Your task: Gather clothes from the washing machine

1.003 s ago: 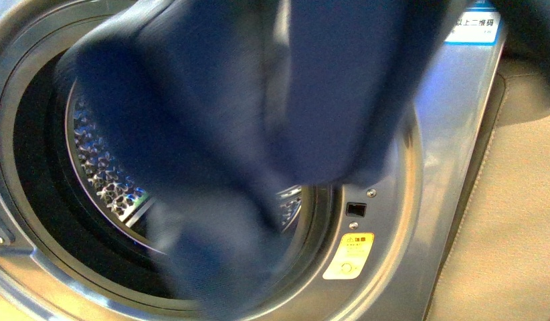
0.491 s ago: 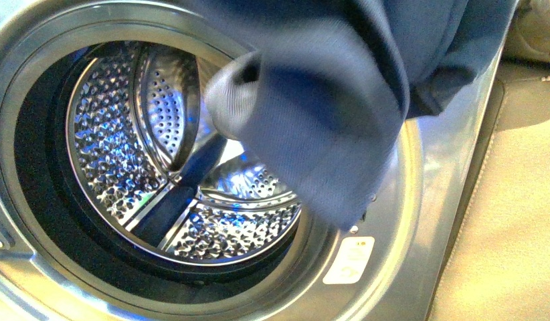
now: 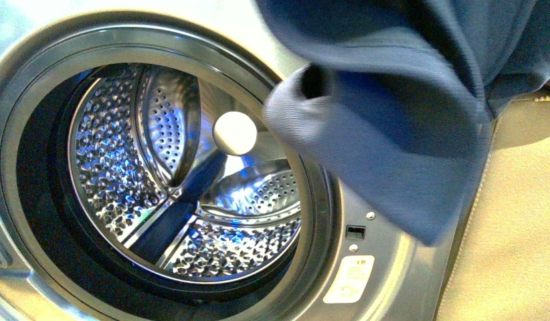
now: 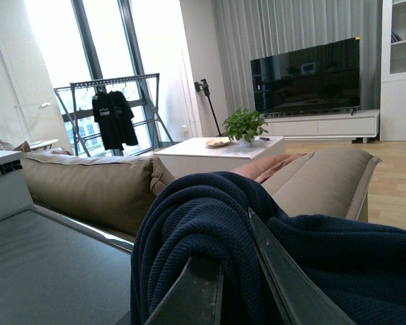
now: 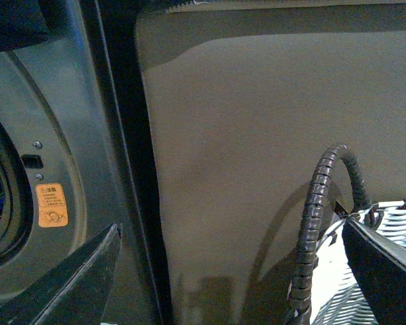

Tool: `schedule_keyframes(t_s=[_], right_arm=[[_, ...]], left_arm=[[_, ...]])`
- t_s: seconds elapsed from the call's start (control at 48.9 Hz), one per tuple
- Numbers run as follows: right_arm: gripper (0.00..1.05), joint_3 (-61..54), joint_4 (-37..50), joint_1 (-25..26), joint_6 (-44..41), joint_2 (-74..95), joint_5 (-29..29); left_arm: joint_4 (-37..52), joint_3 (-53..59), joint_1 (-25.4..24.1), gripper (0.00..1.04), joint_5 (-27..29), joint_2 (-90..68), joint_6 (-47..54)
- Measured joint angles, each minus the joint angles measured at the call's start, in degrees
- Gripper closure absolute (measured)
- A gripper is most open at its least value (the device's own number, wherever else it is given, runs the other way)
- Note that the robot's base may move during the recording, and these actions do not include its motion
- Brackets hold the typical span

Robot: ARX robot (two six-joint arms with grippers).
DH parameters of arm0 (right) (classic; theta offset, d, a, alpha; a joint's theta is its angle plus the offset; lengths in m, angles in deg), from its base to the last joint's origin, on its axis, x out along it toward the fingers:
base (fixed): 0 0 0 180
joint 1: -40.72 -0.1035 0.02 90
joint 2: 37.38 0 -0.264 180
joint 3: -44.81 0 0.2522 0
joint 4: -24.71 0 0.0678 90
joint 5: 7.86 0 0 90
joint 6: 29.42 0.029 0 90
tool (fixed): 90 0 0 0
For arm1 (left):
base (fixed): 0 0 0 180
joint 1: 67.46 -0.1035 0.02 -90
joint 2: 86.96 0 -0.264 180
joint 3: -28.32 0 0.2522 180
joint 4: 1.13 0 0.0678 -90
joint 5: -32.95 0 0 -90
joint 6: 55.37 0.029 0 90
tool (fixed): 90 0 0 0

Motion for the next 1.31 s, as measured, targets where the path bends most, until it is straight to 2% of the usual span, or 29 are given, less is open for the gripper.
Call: schedule_keyframes(t_s=[0.041,0.082,0.102,0.143,0.164,0.246,0.327,0.573,0.737,0.88,0.962,1.105,1.309], right_arm=[[0.08,0.0,0.0,0.0,0.0,0.0,0.0],[0.08,0.0,1.1,1.1,1.4,0.5,-3.4],[0.08,0.0,2.6,2.2,2.3,1.1,-7.5],[0.08,0.0,9.3,8.6,8.9,4.0,-23.4],[0.08,0.1,11.4,11.0,11.4,5.0,-28.7],[0.08,1.4,17.0,17.0,17.7,8.5,-40.6],[0.08,3.9,22.7,21.1,22.9,11.8,-46.6],[0.08,14.8,37.2,27.9,32.5,21.7,-54.2],[0.08,24.8,44.6,29.3,36.9,28.4,-55.4],[0.08,33.4,41.7,25.7,35.0,32.1,-52.5],[0.08,37.8,37.3,21.9,32.2,33.5,-50.1],[0.08,45.3,27.4,12.1,23.1,36.1,-43.8],[0.08,53.7,16.2,-5.1,8.1,41.5,-32.4]], left_arm=[[0.0,0.0,0.0,0.98,0.0,0.0,0.0],[0.0,0.0,0.0,0.98,0.0,0.0,0.0],[0.0,0.0,0.0,0.98,0.0,0.0,0.0],[0.0,-0.1,0.0,0.98,0.1,0.0,0.0],[0.0,-0.1,0.0,0.98,0.1,0.0,0.0],[0.0,-0.1,0.0,0.98,0.0,0.0,0.0],[0.0,-0.1,0.0,0.98,0.0,0.0,0.0],[0.0,-0.1,0.0,0.98,0.1,0.0,0.0],[0.0,-0.1,0.0,0.98,0.1,0.0,0.0],[0.0,-0.1,0.0,0.98,0.0,0.0,0.0],[0.0,-0.1,0.0,0.98,0.0,0.0,0.0],[0.0,-0.1,0.0,0.98,0.0,0.0,0.0],[0.0,-0.1,0.0,0.98,0.1,0.0,0.0]])
